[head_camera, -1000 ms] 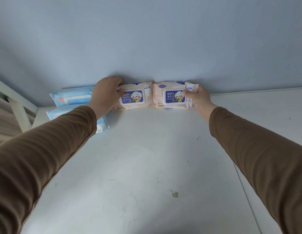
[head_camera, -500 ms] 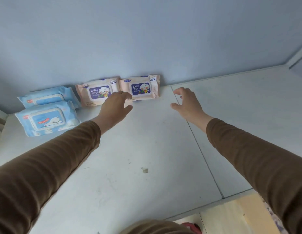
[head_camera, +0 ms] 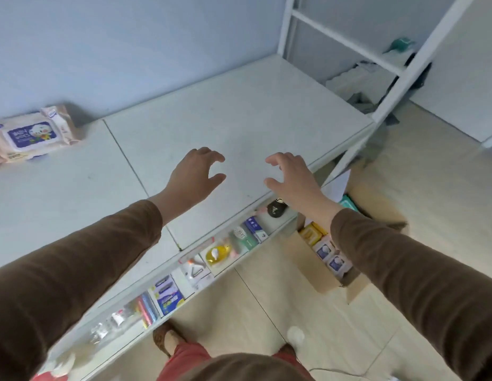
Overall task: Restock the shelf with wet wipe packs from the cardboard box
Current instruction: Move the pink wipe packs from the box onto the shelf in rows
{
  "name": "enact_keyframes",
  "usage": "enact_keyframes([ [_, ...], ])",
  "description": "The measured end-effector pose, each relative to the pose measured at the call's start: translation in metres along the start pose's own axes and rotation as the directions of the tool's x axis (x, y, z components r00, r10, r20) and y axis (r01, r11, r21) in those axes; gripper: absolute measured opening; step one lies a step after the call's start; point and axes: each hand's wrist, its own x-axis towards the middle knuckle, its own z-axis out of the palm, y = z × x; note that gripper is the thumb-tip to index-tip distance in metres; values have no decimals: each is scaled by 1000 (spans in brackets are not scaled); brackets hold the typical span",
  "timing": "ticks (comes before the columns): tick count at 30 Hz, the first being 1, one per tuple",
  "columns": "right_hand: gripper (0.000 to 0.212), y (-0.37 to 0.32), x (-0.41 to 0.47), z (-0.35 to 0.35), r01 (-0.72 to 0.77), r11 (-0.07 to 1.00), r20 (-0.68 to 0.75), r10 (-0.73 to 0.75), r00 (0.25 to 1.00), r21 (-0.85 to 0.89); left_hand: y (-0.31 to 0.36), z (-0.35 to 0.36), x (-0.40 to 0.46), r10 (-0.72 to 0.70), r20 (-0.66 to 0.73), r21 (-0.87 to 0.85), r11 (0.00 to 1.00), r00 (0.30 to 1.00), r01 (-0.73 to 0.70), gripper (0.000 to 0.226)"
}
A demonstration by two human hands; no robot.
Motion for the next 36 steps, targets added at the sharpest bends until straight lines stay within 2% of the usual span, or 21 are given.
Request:
enact_keyframes([
  [4,38,90,-51,-44,-76,997,-5,76,997,-7,100,53,12,103,25,-42,994,994,-102,38],
  [8,39,170,-83,-71,-184,983,25,184,983,8,169,107,27,133,92,-98,987,987,-124,36],
  [16,40,308,-94,-80,-437,899,160,429,889,17,231,231,72,100,327,-171,984,940,-45,40],
  [20,43,374,-90,-74,-539,842,236,524,818,-1,249,289,94,24,429,-180,982,903,60,42],
  [26,41,460,-83,-48,-603,797,372,569,734,-31,263,377,113,-112,602,-128,964,791,233,42],
  [31,44,532,-66,-12,-563,825,510,509,694,-57,258,447,112,-297,614,-18,921,731,389,49],
  [36,49,603,-42,33,-476,870,632,439,638,-124,255,527,98,-459,614,103,854,642,511,44],
])
